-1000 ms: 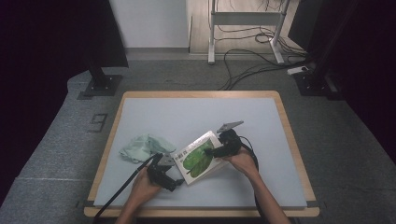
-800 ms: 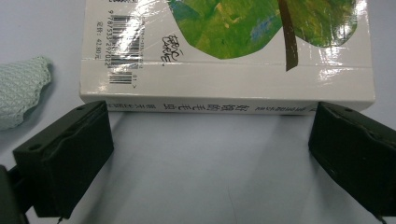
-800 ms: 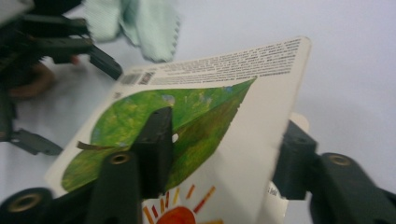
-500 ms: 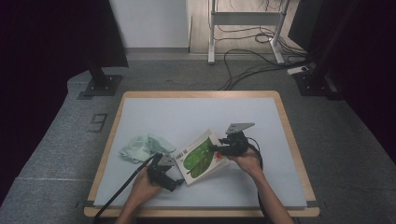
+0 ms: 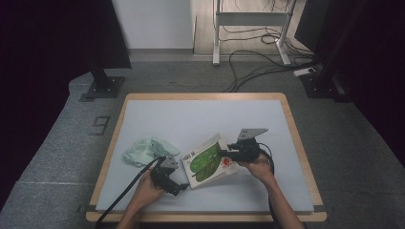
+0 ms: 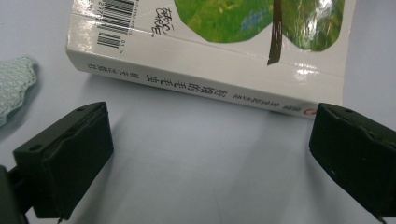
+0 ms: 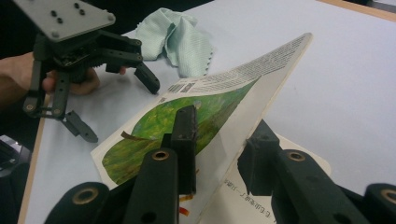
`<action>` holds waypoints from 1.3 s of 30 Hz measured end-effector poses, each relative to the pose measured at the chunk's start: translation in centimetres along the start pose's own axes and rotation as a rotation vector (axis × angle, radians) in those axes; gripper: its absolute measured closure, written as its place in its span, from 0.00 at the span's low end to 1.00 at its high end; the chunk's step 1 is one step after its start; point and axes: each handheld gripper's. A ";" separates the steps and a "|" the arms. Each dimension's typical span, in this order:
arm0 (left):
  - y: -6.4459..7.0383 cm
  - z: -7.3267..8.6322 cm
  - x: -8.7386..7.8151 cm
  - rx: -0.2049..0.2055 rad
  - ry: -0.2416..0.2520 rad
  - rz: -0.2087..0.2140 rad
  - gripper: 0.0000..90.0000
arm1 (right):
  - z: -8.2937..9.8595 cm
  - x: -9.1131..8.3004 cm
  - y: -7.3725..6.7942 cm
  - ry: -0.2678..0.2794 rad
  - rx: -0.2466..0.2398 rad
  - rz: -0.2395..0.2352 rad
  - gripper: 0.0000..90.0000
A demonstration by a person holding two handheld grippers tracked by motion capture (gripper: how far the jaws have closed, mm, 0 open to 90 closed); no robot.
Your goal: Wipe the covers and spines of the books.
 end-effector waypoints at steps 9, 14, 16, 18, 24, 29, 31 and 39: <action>-0.5 -0.7 0.1 -0.025 0.016 0.018 0.00 | 0.2 -0.8 -0.4 0.015 -0.024 -0.027 0.79; -0.6 -1.1 0.4 -0.025 0.011 0.045 0.00 | 0.4 -1.3 -0.6 0.023 -0.032 -0.048 0.80; -0.7 -1.4 0.5 -0.024 0.013 0.059 0.00 | 0.7 -1.5 -0.6 0.029 -0.033 -0.056 0.80; -0.6 -1.6 0.5 -0.017 0.008 0.067 0.00 | 0.8 -1.7 -0.6 0.036 -0.035 -0.064 0.81; -0.4 -1.7 0.9 -0.017 0.024 0.104 0.00 | 1.0 -1.9 -0.7 0.038 -0.035 -0.078 0.81; 0.5 -2.0 1.4 0.020 0.025 0.111 0.02 | 1.2 -2.1 -0.7 0.022 -0.024 -0.081 0.81; 0.6 -2.1 1.3 0.021 0.025 0.105 0.04 | 1.3 -2.2 -0.7 0.018 -0.015 -0.081 0.80; 1.3 -1.9 0.9 0.032 0.030 0.100 0.17 | 2.0 -2.4 -0.9 -0.019 0.002 -0.049 0.73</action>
Point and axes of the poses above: each handheld gripper's, and its own axes: x roughly forward along the jaws, z roughly out of its underside, y roughly to its right
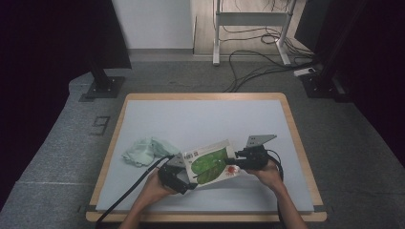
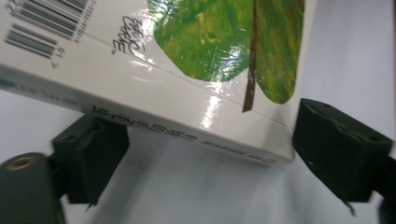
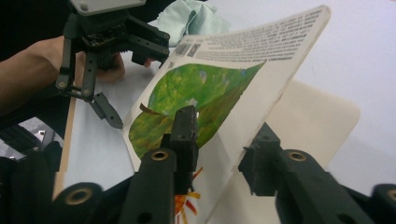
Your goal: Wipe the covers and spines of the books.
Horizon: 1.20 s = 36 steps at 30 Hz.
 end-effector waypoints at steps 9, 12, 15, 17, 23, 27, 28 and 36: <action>0.8 0.2 0.0 0.029 0.026 0.021 0.34 | 0.7 0.5 -0.2 -0.101 0.035 0.096 0.64; 1.3 0.1 0.0 0.058 0.038 0.015 0.43 | 0.9 0.8 0.0 -0.099 0.052 0.111 0.65; 1.6 0.0 0.1 0.094 0.045 0.024 0.58 | 0.6 1.0 -0.2 -0.091 0.040 0.137 0.65; 1.6 0.0 0.0 0.095 0.041 0.015 0.59 | 0.3 1.2 -0.3 -0.094 0.027 0.159 0.64; 1.2 -0.1 -0.6 0.106 0.022 -0.045 0.65 | 0.0 1.8 -0.2 -0.067 0.017 0.172 0.63; 0.9 -0.1 -1.0 0.117 0.014 -0.070 0.71 | 0.0 2.2 -0.4 -0.060 0.004 0.190 0.61; 0.9 -0.1 -1.0 0.119 0.013 -0.075 0.72 | -0.1 2.3 -0.4 -0.061 -0.003 0.196 0.61; 0.3 -0.1 -1.5 0.140 -0.011 -0.144 0.81 | -0.1 2.6 -0.7 -0.081 -0.038 0.239 0.60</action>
Point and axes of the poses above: each handheld gripper's, and its own axes: x roughly forward along the jaws, z roughly out of its underside, y roughly to its right
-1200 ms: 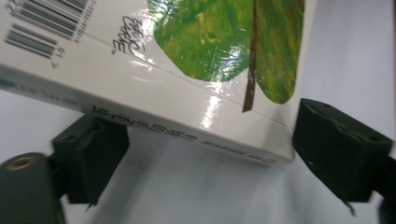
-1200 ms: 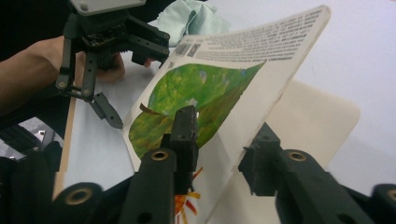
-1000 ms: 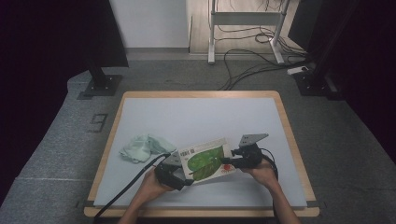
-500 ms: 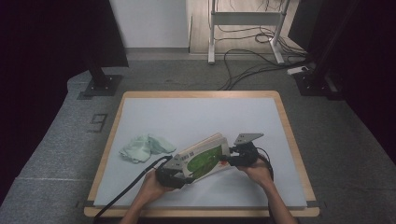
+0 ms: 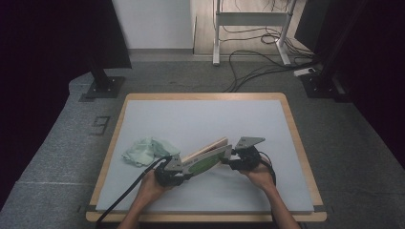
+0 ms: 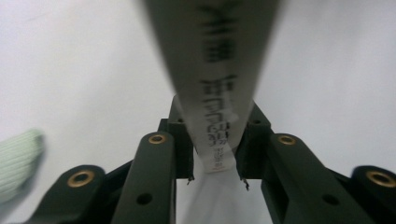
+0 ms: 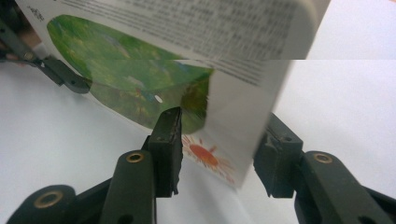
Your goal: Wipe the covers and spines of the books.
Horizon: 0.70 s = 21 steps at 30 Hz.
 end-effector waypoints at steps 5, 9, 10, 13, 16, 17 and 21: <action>-0.6 0.1 -0.3 0.010 -0.012 -0.019 0.82 | -0.1 -0.8 0.7 0.036 0.036 0.029 0.54; -0.8 0.2 -0.4 0.028 -0.017 -0.044 0.82 | -0.2 -1.0 0.8 0.038 0.036 0.038 0.52; -1.0 0.3 -0.4 0.026 -0.013 -0.047 0.82 | -0.2 -1.0 0.7 0.039 0.035 0.044 0.52; -1.2 0.5 -0.4 0.013 0.003 -0.037 0.82 | -0.1 -0.8 0.6 0.036 0.041 0.044 0.50; -1.2 0.7 -0.4 0.002 0.016 -0.032 0.81 | -0.1 -0.6 0.6 0.030 0.042 0.044 0.49; -1.2 0.7 -0.4 -0.003 0.021 -0.031 0.80 | -0.1 -0.6 0.6 0.031 0.044 0.045 0.49; -1.3 0.9 -0.5 -0.033 0.048 -0.015 0.77 | -0.2 -0.9 0.6 0.038 0.047 0.046 0.47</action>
Point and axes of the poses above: each handheld gripper's, and its own axes: x roughly forward along the jaws, z roughly out of its underside, y roughly to its right
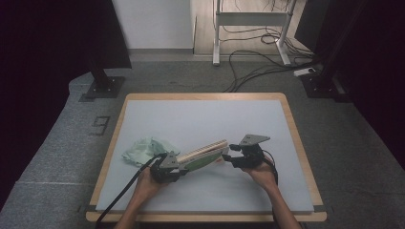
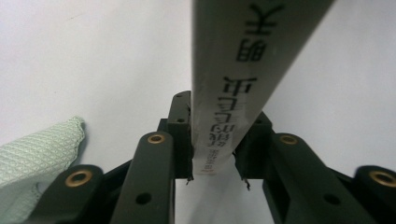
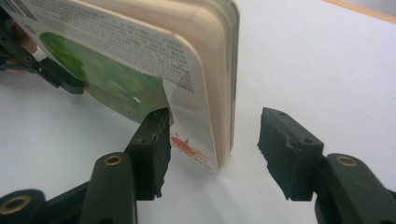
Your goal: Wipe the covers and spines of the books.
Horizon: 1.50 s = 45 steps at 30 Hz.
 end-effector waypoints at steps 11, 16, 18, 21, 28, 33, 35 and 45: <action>0.3 0.3 -0.7 -0.042 0.034 0.035 0.68 | 0.3 -0.4 -0.1 -0.008 0.022 -0.018 0.44; 0.5 0.3 -1.0 -0.049 0.043 0.030 0.64 | 0.4 -0.6 -0.2 -0.022 0.026 -0.018 0.42; 0.5 0.3 -1.1 -0.055 0.050 0.029 0.62 | 0.5 -0.7 -0.3 -0.027 0.024 -0.016 0.41; 0.7 0.3 -1.3 -0.067 0.058 0.033 0.61 | 0.6 -0.8 -0.4 -0.036 0.021 -0.018 0.41; 1.3 0.3 -1.5 -0.075 0.057 0.041 0.56 | 1.0 -1.2 -0.8 -0.057 0.019 -0.018 0.40; 1.7 0.3 -1.4 -0.094 0.055 0.049 0.53 | 1.3 -1.8 -1.3 -0.059 0.015 -0.021 0.40; 1.8 0.3 -1.4 -0.100 0.056 0.050 0.51 | 1.3 -1.9 -1.3 -0.055 0.014 -0.024 0.40; 2.7 0.7 -1.5 -0.165 0.070 0.047 0.40 | 1.6 -2.9 -2.3 -0.059 0.005 -0.034 0.39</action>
Point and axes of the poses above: each handheld gripper's, and its own axes: x roughly forward along the jaws, z roughly out of its underside, y roughly to its right
